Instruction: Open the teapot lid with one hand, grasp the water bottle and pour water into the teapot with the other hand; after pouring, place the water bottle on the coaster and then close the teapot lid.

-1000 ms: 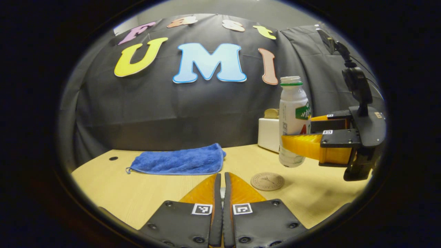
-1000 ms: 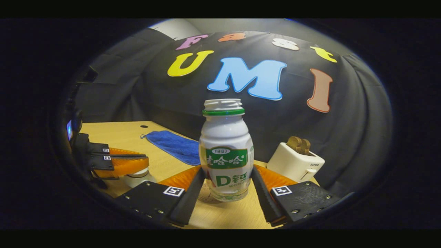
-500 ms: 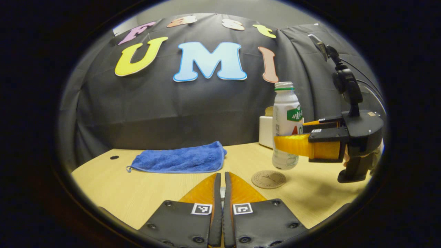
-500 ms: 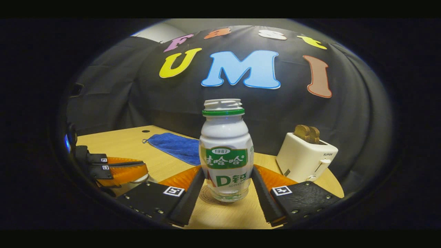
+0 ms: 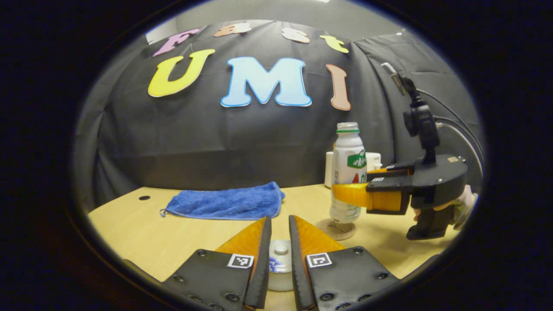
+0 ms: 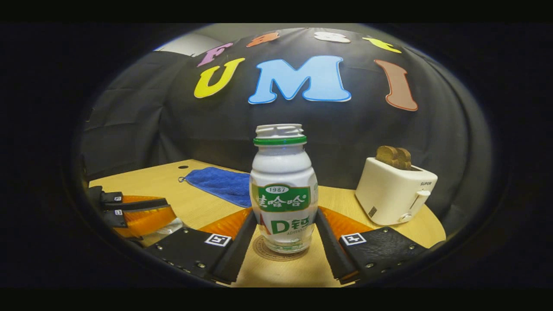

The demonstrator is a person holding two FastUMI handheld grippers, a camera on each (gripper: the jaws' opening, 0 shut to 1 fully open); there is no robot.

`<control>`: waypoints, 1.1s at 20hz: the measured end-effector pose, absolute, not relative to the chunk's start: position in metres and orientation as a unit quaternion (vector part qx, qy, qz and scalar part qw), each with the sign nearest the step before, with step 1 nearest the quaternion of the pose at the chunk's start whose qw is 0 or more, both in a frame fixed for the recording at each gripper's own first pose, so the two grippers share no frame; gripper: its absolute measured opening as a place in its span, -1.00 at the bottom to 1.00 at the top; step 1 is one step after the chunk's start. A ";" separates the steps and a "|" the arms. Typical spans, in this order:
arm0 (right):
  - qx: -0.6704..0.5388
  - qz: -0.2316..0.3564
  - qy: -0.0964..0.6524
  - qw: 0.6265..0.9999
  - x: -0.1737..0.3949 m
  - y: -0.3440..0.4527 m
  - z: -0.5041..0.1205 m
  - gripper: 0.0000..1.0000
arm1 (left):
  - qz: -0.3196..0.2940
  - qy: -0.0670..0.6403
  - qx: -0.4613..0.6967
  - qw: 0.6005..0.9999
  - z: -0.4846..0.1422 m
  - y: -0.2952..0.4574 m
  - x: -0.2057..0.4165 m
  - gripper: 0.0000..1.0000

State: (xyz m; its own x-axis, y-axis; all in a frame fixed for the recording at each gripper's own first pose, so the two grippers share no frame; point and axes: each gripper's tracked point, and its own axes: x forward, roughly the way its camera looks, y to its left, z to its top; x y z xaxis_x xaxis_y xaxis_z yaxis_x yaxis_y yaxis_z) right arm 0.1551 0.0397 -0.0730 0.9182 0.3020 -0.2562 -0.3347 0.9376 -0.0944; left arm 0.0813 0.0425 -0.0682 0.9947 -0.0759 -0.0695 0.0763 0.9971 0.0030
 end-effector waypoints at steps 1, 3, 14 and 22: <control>-0.066 0.163 0.122 0.977 0.158 0.041 -0.075 0.55 | -0.035 0.030 -0.001 0.999 -0.065 0.045 0.079 -0.39; -0.060 0.162 0.126 0.977 0.161 0.043 -0.079 0.55 | -0.031 0.021 -0.008 0.999 -0.059 0.051 0.077 -0.39; -0.023 0.154 0.154 0.976 0.166 0.044 -0.100 0.55 | -0.026 0.007 -0.028 0.999 -0.046 0.060 0.072 -0.43; -0.016 0.141 0.154 0.978 0.167 0.041 -0.102 0.61 | -0.024 0.008 -0.040 0.999 -0.046 0.064 0.071 -0.32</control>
State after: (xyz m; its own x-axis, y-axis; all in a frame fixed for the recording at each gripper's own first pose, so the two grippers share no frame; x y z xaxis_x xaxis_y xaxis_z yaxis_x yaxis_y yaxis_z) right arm 0.1673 0.0410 -0.1021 0.9131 0.2705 -0.3051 -0.2801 0.9599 0.0128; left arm 0.0715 0.0640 -0.0465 0.9987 -0.0491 -0.0138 0.0478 0.9956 -0.0809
